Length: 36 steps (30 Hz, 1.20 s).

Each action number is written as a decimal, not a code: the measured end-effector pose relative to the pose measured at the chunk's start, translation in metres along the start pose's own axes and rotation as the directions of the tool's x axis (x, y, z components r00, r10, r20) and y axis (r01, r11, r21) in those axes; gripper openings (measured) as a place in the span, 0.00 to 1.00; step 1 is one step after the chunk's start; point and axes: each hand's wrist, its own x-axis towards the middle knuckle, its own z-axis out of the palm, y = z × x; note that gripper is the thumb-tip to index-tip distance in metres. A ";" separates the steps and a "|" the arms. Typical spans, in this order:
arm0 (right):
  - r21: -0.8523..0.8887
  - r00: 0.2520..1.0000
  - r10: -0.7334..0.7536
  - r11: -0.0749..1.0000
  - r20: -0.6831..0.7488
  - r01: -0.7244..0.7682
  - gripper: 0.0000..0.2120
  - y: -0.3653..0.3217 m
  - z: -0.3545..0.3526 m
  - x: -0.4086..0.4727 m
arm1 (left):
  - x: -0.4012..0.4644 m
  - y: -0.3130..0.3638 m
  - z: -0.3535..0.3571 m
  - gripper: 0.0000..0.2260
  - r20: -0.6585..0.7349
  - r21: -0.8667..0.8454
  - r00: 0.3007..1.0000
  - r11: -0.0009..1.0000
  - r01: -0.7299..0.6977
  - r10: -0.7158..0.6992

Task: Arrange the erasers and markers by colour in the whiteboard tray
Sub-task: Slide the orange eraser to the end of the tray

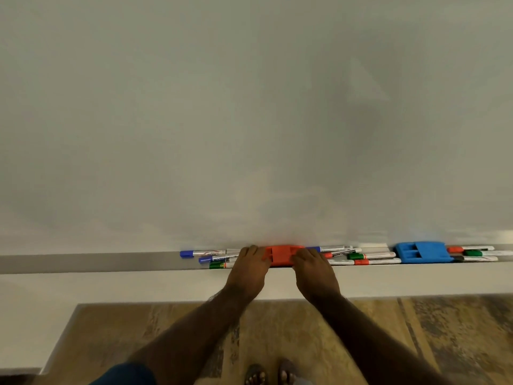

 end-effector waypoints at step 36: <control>0.176 0.976 -0.139 0.970 -0.166 0.168 0.07 0.006 -0.023 0.009 | -0.008 -0.023 -0.012 0.18 -0.183 -0.130 0.983 0.991 -0.010 -0.014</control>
